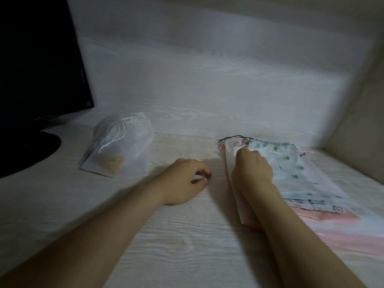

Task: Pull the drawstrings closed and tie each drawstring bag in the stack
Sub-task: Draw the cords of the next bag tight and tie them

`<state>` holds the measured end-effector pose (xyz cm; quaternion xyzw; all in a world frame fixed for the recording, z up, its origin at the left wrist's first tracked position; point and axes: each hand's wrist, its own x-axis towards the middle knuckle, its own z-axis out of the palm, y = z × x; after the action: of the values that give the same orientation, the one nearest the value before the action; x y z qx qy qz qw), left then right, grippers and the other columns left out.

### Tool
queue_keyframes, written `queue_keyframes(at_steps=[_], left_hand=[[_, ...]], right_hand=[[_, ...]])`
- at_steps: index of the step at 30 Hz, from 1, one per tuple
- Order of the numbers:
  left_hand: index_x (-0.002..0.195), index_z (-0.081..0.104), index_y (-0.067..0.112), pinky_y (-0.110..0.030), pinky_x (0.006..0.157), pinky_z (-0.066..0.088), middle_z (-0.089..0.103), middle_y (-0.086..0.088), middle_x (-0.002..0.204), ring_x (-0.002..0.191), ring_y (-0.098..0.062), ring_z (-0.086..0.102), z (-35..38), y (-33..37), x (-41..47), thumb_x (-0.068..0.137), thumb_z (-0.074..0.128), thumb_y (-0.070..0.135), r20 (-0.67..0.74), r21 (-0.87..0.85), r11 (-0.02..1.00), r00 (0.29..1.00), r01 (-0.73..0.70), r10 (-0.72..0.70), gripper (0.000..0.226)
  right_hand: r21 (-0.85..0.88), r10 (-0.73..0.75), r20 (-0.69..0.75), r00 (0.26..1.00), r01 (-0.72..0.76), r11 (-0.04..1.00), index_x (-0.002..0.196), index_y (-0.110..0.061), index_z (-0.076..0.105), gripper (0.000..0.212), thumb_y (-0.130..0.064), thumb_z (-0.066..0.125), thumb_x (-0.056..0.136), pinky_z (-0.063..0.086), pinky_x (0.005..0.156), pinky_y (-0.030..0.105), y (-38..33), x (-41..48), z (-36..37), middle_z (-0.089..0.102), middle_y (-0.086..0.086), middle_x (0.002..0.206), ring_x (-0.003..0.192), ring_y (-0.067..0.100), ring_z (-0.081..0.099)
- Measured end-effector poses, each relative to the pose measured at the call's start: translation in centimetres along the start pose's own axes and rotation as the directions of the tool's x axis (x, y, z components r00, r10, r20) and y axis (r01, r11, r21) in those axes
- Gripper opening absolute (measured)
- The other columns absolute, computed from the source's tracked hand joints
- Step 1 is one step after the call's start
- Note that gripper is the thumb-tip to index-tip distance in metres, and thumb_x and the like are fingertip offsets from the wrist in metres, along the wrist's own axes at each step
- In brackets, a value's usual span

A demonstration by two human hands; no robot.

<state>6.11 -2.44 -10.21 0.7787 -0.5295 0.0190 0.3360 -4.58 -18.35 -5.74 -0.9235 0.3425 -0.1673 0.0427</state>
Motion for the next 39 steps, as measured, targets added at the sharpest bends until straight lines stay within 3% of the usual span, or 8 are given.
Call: queue_keyframes(at_steps=[6, 9, 13, 18, 23, 29, 34, 39], left_hand=[[0.114, 0.079, 0.021, -0.022, 0.099, 0.052, 0.076, 0.011, 0.113, 0.106, 0.003, 0.067, -0.1, -0.3, -0.4, 0.098, 0.066, 0.018, -0.050, -0.021, 1.000, 0.998, 0.023, -0.024, 0.020], [0.111, 0.077, 0.024, -0.029, 0.095, 0.056, 0.073, 0.009, 0.114, 0.104, -0.005, 0.068, -0.5, -0.9, -0.4, 0.095, 0.063, 0.019, -0.177, 0.025, 0.996, 0.981, 0.087, -0.082, 0.022], [0.116, 0.066, 0.022, -0.031, 0.089, 0.055, 0.068, 0.003, 0.117, 0.097, -0.015, 0.067, -1.6, -1.2, -0.6, 0.089, 0.063, 0.011, -0.399, 0.020, 0.984, 0.904, 0.178, -0.155, 0.029], [0.123, 0.032, 0.033, -0.052, 0.075, 0.058, 0.040, 0.003, 0.132, 0.079, -0.026, 0.065, -2.9, -0.8, -1.1, 0.081, 0.058, -0.015, -0.537, -0.005, 0.979, 0.825, 0.204, -0.174, 0.068], [0.154, 0.032, 0.038, -0.049, 0.083, 0.059, 0.022, 0.005, 0.159, 0.093, -0.023, 0.063, -4.6, -1.5, -1.8, 0.081, 0.064, -0.020, -0.444, 0.121, 0.990, 0.896, 0.074, -0.013, 0.098], [0.123, 0.065, 0.024, -0.048, 0.096, 0.049, 0.049, 0.004, 0.136, 0.108, -0.021, 0.051, -5.0, -3.6, -2.0, 0.098, 0.066, 0.008, -0.340, 0.318, 0.947, 0.937, 0.039, 0.075, 0.030], [0.123, 0.064, 0.025, -0.042, 0.093, 0.039, 0.063, 0.003, 0.113, 0.108, -0.026, 0.049, -5.0, -3.8, -2.1, 0.103, 0.059, 0.018, -0.332, 0.400, 0.904, 0.943, 0.149, -0.008, 0.022], [0.117, 0.064, 0.028, -0.037, 0.083, 0.030, 0.064, 0.005, 0.102, 0.104, -0.025, 0.049, -5.0, -3.9, -2.2, 0.104, 0.056, 0.024, -0.334, 0.429, 0.878, 0.940, 0.213, -0.065, 0.016]], right_hand=[[0.035, -0.112, -0.188, 0.976, 0.120, 0.992, 0.101, -0.014, 0.044, 0.016, 0.000, 0.050, 0.094, 0.033, 0.067, 0.037, -0.5, -0.1, -0.3, 0.058, 0.013, 0.099, 0.081, 0.036, 0.047], [0.059, -0.220, -0.322, 0.921, 0.251, 0.966, 0.116, -0.011, 0.054, 0.035, 0.006, 0.053, 0.086, 0.034, 0.064, 0.037, -1.2, 0.4, 0.7, 0.064, 0.015, 0.100, 0.087, 0.040, 0.059], [0.068, -0.365, -0.458, 0.811, 0.441, 0.895, 0.104, -0.008, 0.060, 0.042, 0.012, 0.056, 0.067, 0.030, 0.065, 0.037, -2.5, 0.0, 0.6, 0.063, 0.015, 0.077, 0.072, 0.043, 0.060], [0.079, -0.512, -0.512, 0.690, 0.632, 0.771, 0.093, -0.018, 0.066, 0.041, 0.011, 0.055, 0.067, 0.040, 0.074, 0.042, -3.2, -0.8, 0.9, 0.066, -0.006, 0.079, 0.086, 0.029, 0.060], [0.097, -0.624, -0.482, 0.615, 0.746, 0.659, 0.079, -0.017, 0.064, 0.036, 0.018, 0.064, 0.068, 0.042, 0.069, 0.040, -3.4, -0.5, 1.3, 0.058, -0.009, 0.080, 0.085, 0.029, 0.054], [0.153, -0.589, -0.414, 0.694, 0.691, 0.706, 0.093, -0.016, 0.079, 0.024, 0.004, 0.071, 0.081, 0.043, 0.072, 0.034, -2.6, 0.0, 2.5, 0.054, 0.003, 0.094, 0.085, 0.029, 0.055], [0.411, -0.444, -0.307, 0.841, 0.539, 0.736, 0.143, -0.024, 0.053, 0.057, -0.003, 0.067, 0.092, 0.049, 0.078, 0.032, -2.5, 0.1, 2.7, 0.066, -0.001, 0.104, 0.087, 0.019, 0.067], [0.507, -0.366, -0.474, 0.801, 0.588, 0.630, 0.111, -0.027, 0.068, 0.014, -0.026, 0.057, 0.102, 0.044, 0.064, 0.026, -3.3, -1.2, 0.8, 0.057, -0.010, 0.070, 0.063, 0.008, 0.058]])
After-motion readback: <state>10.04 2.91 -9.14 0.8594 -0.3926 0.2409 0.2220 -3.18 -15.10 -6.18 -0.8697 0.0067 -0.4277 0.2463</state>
